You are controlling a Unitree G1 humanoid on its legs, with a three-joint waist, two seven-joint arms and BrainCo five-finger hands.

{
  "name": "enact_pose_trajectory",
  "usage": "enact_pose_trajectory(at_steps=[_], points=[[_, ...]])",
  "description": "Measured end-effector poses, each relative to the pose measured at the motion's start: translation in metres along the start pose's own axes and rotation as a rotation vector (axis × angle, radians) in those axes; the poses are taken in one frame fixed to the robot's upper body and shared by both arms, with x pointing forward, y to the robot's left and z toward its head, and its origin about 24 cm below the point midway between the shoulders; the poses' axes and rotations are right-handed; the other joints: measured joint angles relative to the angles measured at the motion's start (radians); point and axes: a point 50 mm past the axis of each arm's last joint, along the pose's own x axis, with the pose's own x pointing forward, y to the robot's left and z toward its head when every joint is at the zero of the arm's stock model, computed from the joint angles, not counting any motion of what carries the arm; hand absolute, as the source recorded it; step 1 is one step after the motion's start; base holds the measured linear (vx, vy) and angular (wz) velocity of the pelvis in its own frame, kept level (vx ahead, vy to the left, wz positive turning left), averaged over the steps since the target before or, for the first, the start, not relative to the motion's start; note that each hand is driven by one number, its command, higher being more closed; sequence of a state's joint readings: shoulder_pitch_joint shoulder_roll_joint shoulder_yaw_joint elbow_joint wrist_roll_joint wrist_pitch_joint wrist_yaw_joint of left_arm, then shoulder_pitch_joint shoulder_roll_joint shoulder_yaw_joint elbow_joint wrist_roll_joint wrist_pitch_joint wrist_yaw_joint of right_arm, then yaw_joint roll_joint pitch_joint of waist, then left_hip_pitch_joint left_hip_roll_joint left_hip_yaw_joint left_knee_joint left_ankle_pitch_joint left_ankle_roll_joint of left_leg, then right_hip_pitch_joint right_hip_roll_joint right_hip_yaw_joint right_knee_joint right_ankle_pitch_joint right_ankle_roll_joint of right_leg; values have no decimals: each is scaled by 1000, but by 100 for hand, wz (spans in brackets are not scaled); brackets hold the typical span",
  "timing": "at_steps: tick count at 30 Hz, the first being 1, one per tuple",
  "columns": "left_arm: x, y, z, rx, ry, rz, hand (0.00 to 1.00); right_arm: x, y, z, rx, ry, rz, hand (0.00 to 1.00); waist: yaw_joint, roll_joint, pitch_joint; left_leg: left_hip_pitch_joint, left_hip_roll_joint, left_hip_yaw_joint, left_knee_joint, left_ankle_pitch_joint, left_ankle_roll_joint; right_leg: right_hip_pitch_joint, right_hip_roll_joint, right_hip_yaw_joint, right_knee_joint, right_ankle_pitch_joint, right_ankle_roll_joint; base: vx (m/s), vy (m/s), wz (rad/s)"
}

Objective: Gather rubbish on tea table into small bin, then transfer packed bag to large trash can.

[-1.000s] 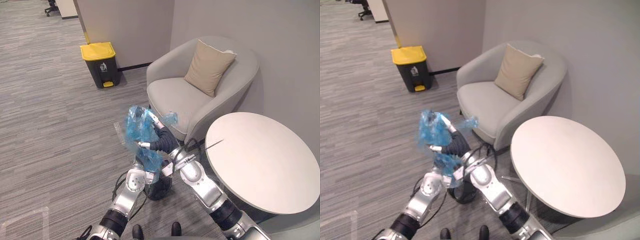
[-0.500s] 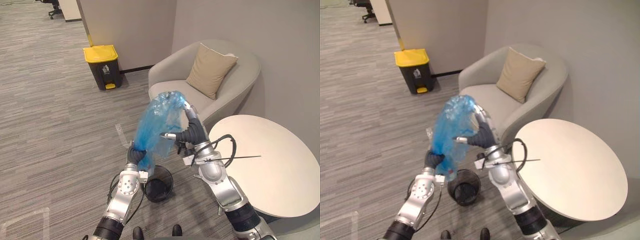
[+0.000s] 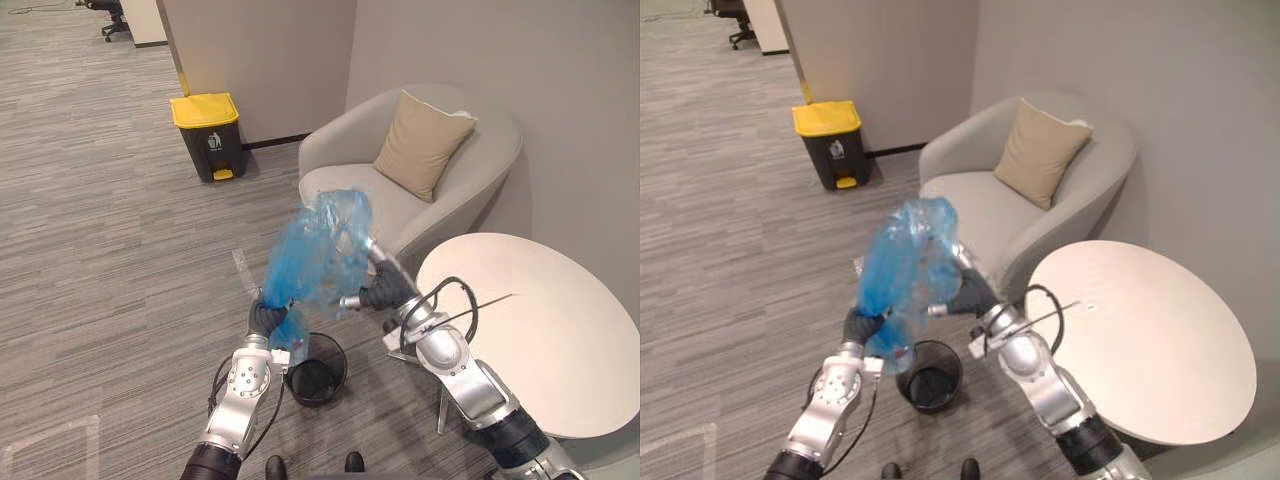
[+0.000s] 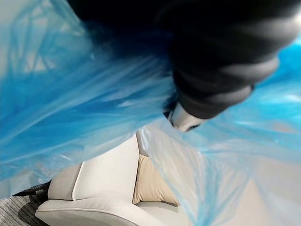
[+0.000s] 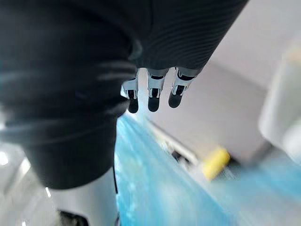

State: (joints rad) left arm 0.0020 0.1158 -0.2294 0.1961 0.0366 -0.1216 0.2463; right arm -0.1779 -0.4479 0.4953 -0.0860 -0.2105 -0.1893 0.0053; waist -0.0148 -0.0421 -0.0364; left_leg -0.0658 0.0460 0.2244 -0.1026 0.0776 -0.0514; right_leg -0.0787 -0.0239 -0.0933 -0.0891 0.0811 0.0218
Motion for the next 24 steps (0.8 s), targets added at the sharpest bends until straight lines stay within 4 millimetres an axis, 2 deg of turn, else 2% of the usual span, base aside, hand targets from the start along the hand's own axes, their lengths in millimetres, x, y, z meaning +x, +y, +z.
enact_pose_trajectory(at_steps=[5,11,14,20,24], points=[[-1,0,-1,31,-4,-40,100,-5,15,-18,-31,68,202,0,0,0,0,-1,0,-3,0,0,0,0,0,-2,-1,1,-1,1,1,2],[0,0,0,30,-5,-38,100,-14,15,-37,-64,153,248,0,0,0,0,-3,0,-3,0,0,1,-1,0,-2,-2,1,-1,0,0,0],[0,2,-1,35,-5,-35,100,-24,18,-43,-75,192,205,0,1,0,0,-3,0,-3,0,-1,1,-2,0,-2,-2,1,-1,0,0,0],[-2,11,-4,23,12,4,100,-42,17,-61,-1,332,-23,0,-3,1,1,-1,0,-2,0,-1,2,0,-1,-1,-2,1,-1,0,0,0],[-13,20,-24,29,93,21,100,-56,17,-77,48,450,-162,0,-6,6,4,7,-2,-4,0,-1,2,9,0,-4,-4,-2,3,0,0,0]])
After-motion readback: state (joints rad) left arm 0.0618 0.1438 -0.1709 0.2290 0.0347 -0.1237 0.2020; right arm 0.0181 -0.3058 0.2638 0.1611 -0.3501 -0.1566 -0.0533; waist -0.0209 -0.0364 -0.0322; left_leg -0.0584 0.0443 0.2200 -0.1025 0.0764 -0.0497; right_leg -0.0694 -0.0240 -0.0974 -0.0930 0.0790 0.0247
